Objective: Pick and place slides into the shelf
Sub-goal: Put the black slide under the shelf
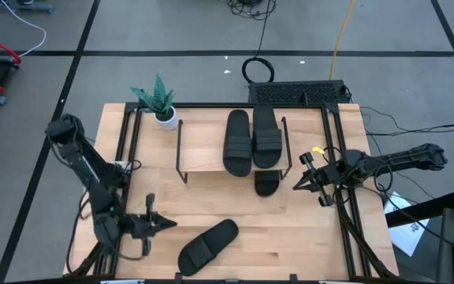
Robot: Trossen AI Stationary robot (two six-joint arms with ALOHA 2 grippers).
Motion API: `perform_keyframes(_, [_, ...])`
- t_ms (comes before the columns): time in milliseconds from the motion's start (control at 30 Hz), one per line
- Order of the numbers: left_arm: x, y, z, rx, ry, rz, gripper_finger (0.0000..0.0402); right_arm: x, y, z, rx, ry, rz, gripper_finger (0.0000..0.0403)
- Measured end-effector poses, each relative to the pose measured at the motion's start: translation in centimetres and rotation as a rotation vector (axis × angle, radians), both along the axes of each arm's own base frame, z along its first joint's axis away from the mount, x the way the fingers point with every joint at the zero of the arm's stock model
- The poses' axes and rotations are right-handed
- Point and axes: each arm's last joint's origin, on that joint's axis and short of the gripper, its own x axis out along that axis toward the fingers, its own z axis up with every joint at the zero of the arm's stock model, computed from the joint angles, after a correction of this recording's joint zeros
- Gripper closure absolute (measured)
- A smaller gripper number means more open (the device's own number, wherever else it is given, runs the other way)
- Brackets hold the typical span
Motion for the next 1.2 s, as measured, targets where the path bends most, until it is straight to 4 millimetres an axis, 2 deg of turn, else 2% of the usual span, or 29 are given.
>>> perform_keyframes(133, [1.6,-2.8,0.5,0.002,0.044,0.035,0.0401,-0.1,0.0,0.3,0.007,-0.034,0.001,0.0403])
perform_keyframes(233, [2.9,-5.1,0.1,0.055,0.055,0.029,0.0401,-0.1,0.0,0.3,0.049,-0.013,0.009,0.0403])
perform_keyframes(500, [5.9,-11.6,-3.1,0.172,0.096,0.005,0.0401,0.0,0.0,0.3,0.122,0.026,0.022,0.0403])
perform_keyframes(633, [6.1,-14.8,-4.6,0.247,0.109,0.007,0.0401,0.0,0.0,0.2,0.116,0.032,0.020,0.0403])
perform_keyframes(767, [5.5,-17.2,-5.8,0.326,0.121,0.061,0.0397,0.1,0.0,0.1,0.112,0.037,0.020,0.0403])
perform_keyframes(900, [5.9,-18.7,-6.7,0.382,0.143,0.092,0.0380,0.1,0.0,0.0,0.096,0.037,0.017,0.0403])
perform_keyframes(1000, [7.1,-19.0,-7.0,0.424,0.163,0.121,0.0362,0.2,0.1,0.0,0.095,0.044,0.017,0.0403])
perform_keyframes(1200, [8.5,-18.2,-6.7,0.488,0.312,0.062,0.0305,0.4,0.1,-0.2,0.096,0.062,0.016,0.0403])
